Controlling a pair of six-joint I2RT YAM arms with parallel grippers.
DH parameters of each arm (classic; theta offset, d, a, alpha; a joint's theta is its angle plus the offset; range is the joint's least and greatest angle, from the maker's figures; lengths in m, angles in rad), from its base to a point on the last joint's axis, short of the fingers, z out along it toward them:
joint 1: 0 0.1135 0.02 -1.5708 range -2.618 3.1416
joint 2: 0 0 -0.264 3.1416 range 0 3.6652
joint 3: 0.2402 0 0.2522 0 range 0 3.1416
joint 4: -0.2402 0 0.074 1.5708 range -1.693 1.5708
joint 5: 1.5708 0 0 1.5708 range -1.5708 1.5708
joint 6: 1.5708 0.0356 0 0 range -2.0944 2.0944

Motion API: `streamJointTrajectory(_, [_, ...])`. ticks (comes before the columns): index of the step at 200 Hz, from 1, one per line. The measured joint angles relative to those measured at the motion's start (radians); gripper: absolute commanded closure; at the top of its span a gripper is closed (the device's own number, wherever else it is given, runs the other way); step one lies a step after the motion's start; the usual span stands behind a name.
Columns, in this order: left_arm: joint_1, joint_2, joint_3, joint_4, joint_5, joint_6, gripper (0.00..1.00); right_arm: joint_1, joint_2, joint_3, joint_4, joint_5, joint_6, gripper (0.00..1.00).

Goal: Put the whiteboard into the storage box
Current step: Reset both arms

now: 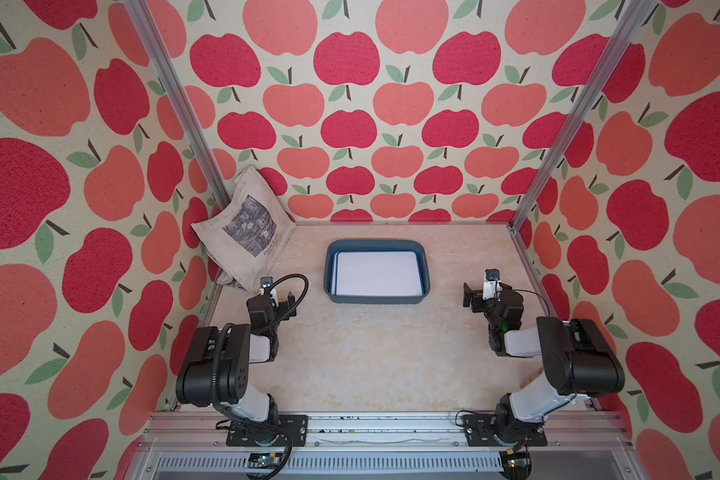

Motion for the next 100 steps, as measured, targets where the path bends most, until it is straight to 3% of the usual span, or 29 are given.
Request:
streamJointTrajectory(33, [0.030, 0.004, 0.070, -0.043, 0.017, -0.029, 0.00, -0.008, 0.000, 0.000, -0.017, -0.079, 0.008, 0.01])
streamJointTrajectory(100, [0.037, 0.004, 0.072, -0.070, 0.026, -0.052, 0.01, -0.009, 0.000, 0.000, -0.019, -0.186, 0.007, 0.01])
